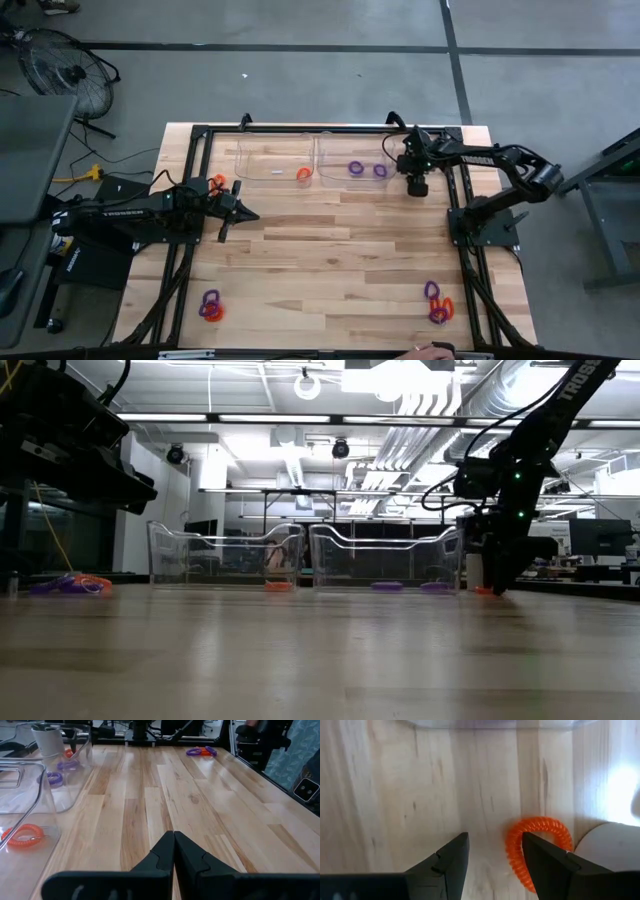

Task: Sort spring keychains
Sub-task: Put the orange spring keychain into the left transparent bin

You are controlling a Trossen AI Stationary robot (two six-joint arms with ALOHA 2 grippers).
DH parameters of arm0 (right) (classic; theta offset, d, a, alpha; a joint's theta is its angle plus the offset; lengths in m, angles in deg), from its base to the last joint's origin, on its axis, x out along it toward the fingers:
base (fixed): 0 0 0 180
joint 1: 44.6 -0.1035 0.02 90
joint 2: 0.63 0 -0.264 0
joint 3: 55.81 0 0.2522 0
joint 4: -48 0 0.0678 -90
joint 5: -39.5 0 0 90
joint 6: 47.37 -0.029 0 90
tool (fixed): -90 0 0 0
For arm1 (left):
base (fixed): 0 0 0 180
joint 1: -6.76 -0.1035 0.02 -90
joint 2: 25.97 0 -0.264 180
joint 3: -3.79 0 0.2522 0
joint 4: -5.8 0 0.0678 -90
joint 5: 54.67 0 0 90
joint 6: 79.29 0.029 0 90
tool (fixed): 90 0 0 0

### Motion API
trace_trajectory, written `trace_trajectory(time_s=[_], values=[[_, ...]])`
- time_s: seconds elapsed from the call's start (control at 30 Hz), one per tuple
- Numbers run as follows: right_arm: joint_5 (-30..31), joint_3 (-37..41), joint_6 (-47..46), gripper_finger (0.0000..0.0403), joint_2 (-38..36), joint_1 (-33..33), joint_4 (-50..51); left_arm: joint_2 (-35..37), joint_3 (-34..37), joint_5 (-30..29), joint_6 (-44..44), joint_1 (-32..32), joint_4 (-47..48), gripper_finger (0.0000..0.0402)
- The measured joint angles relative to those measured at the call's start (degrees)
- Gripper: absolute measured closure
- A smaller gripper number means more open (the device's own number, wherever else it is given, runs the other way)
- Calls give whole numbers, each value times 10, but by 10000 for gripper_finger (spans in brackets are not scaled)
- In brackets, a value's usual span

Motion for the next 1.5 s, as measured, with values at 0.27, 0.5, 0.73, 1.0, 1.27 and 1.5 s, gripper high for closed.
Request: trace_trajectory(time_s=[0.27, 0.5, 0.73, 1.0, 1.27, 1.5], values=[[-1, -18, -55, 221, 11, 11, -14, 0, 0, 0, 0, 0, 0, 400], [-9, -23, -167, 222, 12, 10, 23, 0, 0, 0, 0, 0, 0, 400], [-14, -13, -215, 222, 16, 3, 44, 0, 0, 0, 0, 0, 0, 400], [-54, -12, -281, 222, 15, -28, 69, 0, 0, 0, 0, 0, 0, 400], [-89, -12, -346, 229, 14, -84, 117, 0, 0, 0, 0, 0, 0, 400], [-60, -11, -408, 269, 14, -97, 128, 0, 0, 0, 0, 0, 0, 400]])
